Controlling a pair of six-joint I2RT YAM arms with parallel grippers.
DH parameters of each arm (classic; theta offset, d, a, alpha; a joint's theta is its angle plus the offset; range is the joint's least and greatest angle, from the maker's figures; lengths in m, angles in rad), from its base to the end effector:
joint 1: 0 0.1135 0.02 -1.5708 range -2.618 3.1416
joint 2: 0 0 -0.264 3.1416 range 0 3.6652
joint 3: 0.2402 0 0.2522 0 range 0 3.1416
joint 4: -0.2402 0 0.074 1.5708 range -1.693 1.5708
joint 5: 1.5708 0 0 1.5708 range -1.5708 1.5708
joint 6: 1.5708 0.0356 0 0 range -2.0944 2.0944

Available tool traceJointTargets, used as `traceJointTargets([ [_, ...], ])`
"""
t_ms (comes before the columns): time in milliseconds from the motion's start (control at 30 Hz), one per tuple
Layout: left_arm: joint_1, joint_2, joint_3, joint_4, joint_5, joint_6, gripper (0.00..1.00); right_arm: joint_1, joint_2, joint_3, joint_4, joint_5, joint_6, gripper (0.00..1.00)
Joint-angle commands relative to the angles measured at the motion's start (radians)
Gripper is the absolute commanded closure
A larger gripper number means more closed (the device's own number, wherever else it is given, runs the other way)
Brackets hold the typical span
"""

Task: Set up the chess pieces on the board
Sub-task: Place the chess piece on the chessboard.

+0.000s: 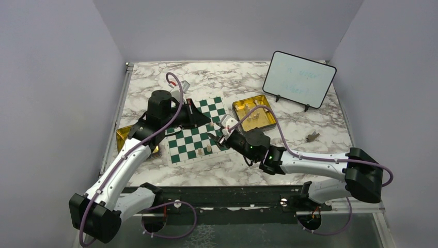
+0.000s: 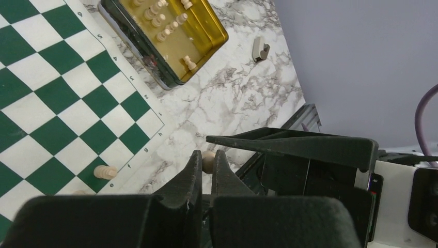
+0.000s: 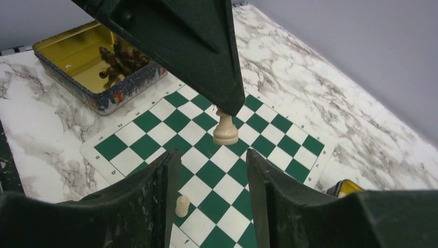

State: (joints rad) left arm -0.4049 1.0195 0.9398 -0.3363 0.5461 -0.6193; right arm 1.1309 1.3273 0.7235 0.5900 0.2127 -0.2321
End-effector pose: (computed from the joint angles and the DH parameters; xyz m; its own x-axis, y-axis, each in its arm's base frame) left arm 0.2006 -0.1061 0.3365 -0.7513 -0.2177 -0.6230 0.4141 0.5796 -0.7019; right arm 0.1349 0.2690 0.2785 0.1770 -0.1518 -0.9724 -0.7746 0.5881 -0.2328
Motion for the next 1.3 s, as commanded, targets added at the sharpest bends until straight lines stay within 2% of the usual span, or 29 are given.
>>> traceJointTargets([
  [0,0.0,0.039,-0.016,0.026,-0.128,0.063,1.0,0.0,-0.036,-0.021,-0.078,0.103,0.152,0.42],
  [200,-0.035,0.126,-0.001,0.026,-0.277,0.102,1.0,-0.03,-0.086,-0.038,-0.223,0.176,0.296,0.24],
  [433,-0.178,0.272,0.075,0.042,-0.522,0.133,1.0,-0.235,-0.171,-0.106,-0.37,0.15,0.496,0.14],
  [667,-0.321,0.398,0.073,0.14,-0.79,0.139,1.0,-0.382,-0.252,-0.165,-0.475,0.161,0.611,0.1],
  [767,-0.364,0.438,0.043,0.2,-0.858,0.147,1.0,-0.405,-0.302,-0.194,-0.497,0.189,0.637,0.0],
  [1033,-0.427,0.569,0.039,0.256,-0.939,0.151,1.0,-0.42,-0.417,-0.251,-0.534,0.244,0.66,0.0],
  [1267,-0.443,0.579,-0.03,0.329,-0.986,0.129,1.0,-0.424,-0.455,-0.266,-0.544,0.26,0.665,0.0],
])
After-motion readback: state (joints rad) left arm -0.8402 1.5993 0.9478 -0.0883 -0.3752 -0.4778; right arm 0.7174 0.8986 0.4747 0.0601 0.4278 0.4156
